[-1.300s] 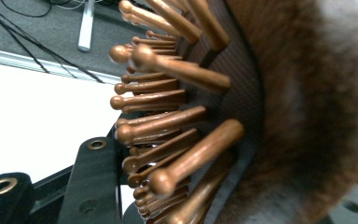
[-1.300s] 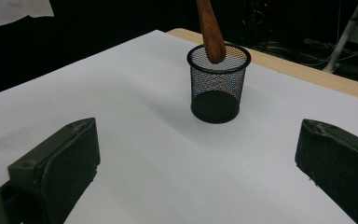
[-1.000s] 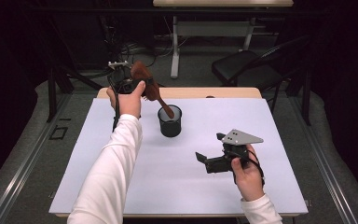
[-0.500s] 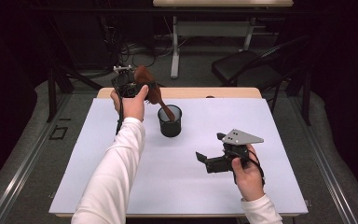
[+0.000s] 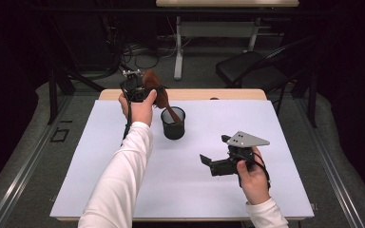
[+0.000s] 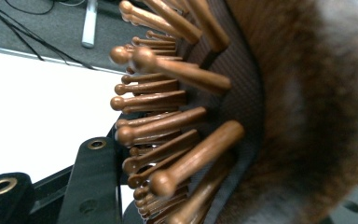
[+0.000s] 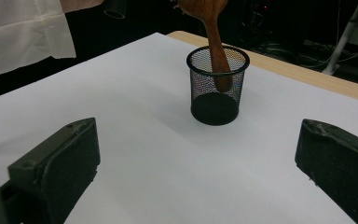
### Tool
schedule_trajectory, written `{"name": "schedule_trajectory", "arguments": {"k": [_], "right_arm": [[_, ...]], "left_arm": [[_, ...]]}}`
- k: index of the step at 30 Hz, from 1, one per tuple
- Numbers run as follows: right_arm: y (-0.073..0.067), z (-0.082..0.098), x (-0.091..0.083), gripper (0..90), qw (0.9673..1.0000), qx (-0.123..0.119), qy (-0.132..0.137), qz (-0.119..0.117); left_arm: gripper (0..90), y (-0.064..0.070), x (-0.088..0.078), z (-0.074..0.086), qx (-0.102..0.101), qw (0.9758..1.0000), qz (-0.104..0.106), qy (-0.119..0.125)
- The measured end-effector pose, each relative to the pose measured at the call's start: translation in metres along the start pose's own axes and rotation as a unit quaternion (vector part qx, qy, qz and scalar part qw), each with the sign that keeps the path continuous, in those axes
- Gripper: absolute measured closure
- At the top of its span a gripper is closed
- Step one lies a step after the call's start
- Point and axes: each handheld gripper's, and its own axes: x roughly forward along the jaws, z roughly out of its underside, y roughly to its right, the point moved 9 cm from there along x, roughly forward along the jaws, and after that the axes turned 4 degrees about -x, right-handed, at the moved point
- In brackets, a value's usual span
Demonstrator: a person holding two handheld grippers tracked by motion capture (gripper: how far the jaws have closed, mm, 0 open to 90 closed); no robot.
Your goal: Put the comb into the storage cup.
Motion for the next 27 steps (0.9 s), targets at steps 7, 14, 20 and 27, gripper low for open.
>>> {"name": "schedule_trajectory", "arguments": {"k": [7,14,20,27], "right_arm": [[0.000,-0.001,0.000,0.0,1.0000,0.001,0.001,0.000],[0.000,-0.001,-0.001,0.0,1.0000,-0.001,0.002,0.002],[0.001,-0.001,-0.001,0.0,1.0000,0.000,0.003,0.002],[0.001,-0.002,-0.002,0.0,1.0000,-0.001,0.003,0.003]], "left_arm": [[49.2,0.000,0.004,0.004,0.000,1.0000,0.000,-0.002],[49.2,0.001,0.008,0.007,0.001,1.0000,0.001,-0.006],[49.3,0.001,0.011,0.010,0.002,1.0000,0.000,-0.008],[49.2,0.001,0.015,0.014,0.008,0.9999,-0.005,-0.011]]}}
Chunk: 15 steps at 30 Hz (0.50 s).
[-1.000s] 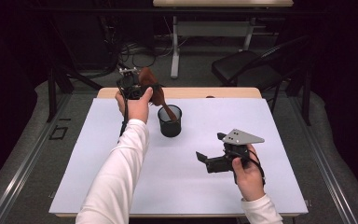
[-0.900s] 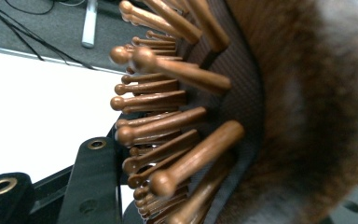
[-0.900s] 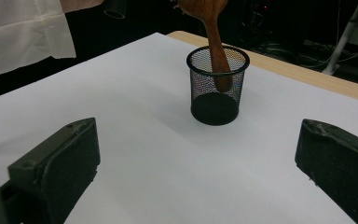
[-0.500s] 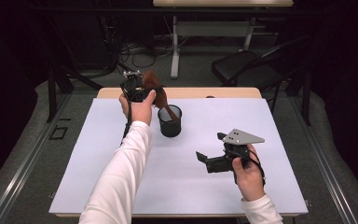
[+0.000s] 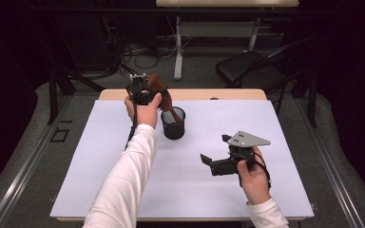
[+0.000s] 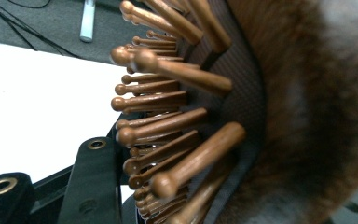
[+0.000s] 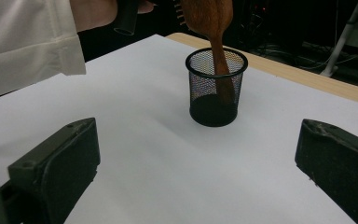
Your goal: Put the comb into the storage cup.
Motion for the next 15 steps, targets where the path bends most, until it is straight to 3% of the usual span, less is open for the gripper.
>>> {"name": "schedule_trajectory", "arguments": {"k": [15], "right_arm": [[-0.001,0.001,0.001,0.0,1.0000,-0.001,-0.001,-0.002]], "left_arm": [[49.2,-0.012,0.009,0.013,-0.015,0.9998,-0.006,-0.007]]}}
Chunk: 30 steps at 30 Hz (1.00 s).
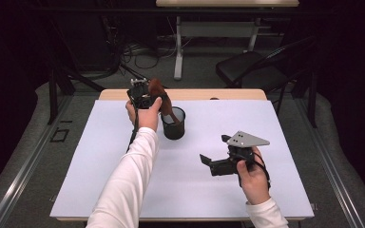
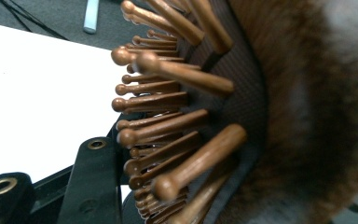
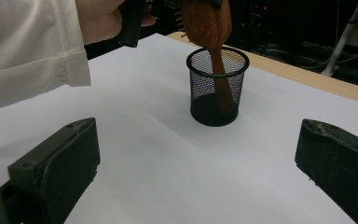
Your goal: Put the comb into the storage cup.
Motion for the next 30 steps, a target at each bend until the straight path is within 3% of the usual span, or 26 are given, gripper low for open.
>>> {"name": "schedule_trajectory", "arguments": {"k": [30], "right_arm": [[-0.002,0.001,0.002,0.0,1.0000,-0.003,-0.003,-0.001]], "left_arm": [[48.5,-0.012,0.003,0.006,-0.017,0.9998,0.003,0.004]]}}
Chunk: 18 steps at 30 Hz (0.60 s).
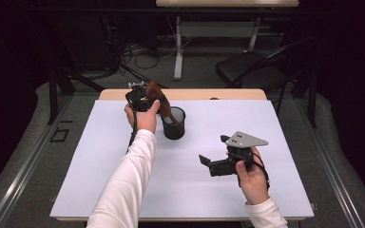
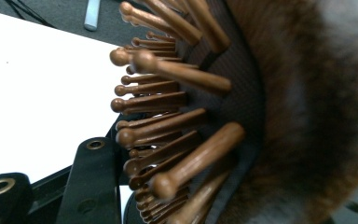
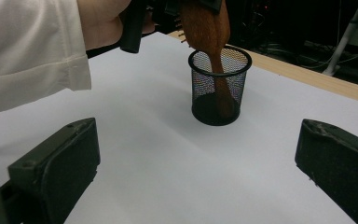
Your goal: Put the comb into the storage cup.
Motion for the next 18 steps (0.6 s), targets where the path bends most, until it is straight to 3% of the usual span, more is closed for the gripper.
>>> {"name": "schedule_trajectory", "arguments": {"k": [18], "right_arm": [[-0.0005,0.0008,0.0010,0.0,1.0000,0.001,-0.002,-0.001]], "left_arm": [[47.9,-0.0028,-0.0010,0.0012,0.004,0.9998,0.015,0.010]]}}
